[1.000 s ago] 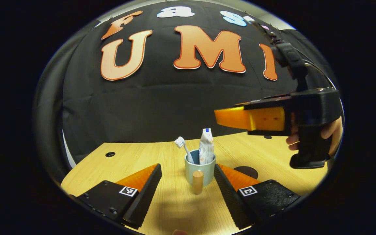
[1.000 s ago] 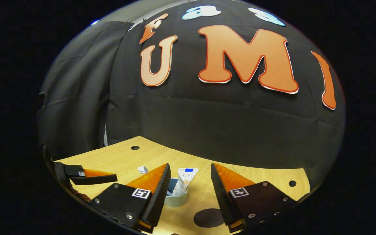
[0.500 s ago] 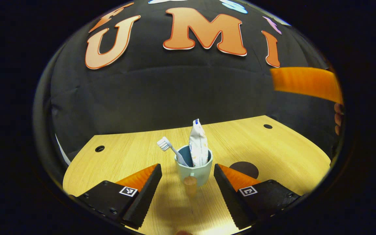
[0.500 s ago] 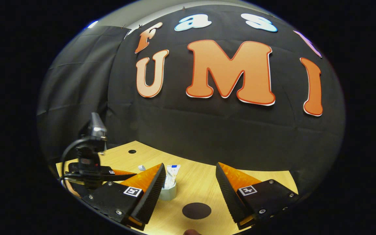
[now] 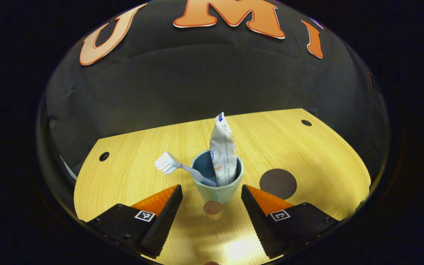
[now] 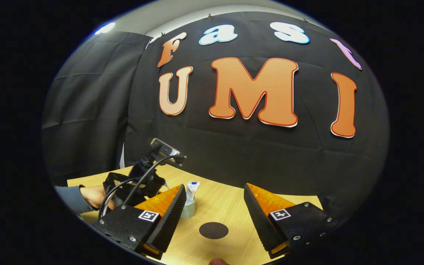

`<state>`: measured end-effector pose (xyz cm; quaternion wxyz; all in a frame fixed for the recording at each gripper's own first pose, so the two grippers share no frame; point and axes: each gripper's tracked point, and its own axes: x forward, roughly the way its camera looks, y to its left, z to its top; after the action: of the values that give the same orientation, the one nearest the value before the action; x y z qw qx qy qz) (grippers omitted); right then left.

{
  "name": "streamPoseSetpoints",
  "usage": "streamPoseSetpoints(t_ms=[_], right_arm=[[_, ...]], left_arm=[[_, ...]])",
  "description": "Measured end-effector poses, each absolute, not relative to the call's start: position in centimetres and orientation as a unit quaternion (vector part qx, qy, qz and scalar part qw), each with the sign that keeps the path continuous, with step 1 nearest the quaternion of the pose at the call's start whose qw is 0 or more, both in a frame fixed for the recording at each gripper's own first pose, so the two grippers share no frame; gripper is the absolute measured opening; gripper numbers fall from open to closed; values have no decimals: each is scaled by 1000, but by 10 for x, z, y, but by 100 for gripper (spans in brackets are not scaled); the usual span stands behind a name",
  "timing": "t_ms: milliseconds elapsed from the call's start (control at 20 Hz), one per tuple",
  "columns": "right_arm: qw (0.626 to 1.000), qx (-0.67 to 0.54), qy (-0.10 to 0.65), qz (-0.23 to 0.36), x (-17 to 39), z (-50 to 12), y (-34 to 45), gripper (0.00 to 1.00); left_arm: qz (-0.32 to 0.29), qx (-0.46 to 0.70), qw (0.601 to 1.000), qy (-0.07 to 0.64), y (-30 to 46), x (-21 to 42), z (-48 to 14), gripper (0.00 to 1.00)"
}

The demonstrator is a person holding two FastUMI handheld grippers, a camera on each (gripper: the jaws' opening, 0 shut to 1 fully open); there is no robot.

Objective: Put the toothbrush and toothpaste on the desktop into the cup, then pick up the cup and place it on the coaster on the desktop.

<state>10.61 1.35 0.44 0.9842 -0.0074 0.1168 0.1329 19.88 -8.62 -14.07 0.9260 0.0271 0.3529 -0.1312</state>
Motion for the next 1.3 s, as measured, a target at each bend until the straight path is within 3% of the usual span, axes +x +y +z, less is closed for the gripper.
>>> streamPoseSetpoints(t_ms=[450,600,750,1000,1050,1200,1300], right_arm=[[985,-18,103,140,80,0,6,99],[984,-16,105,143,74,-5,6,99],[984,-17,109,143,71,-11,7,99],[983,-10,113,146,70,-16,11,99],[983,-11,114,146,69,-17,12,99],[983,-12,117,144,68,-21,11,99],[983,-12,119,141,68,-23,9,99]], left_arm=[[-140,50,892,427,-92,205,-172,94],[-146,65,885,438,-97,206,-176,78],[-144,69,882,443,-95,202,-180,77],[-144,61,875,458,-93,194,-186,65],[-143,59,873,463,-93,192,-189,60],[-141,48,873,465,-94,191,-196,30],[-141,40,870,470,-93,190,-202,31]])
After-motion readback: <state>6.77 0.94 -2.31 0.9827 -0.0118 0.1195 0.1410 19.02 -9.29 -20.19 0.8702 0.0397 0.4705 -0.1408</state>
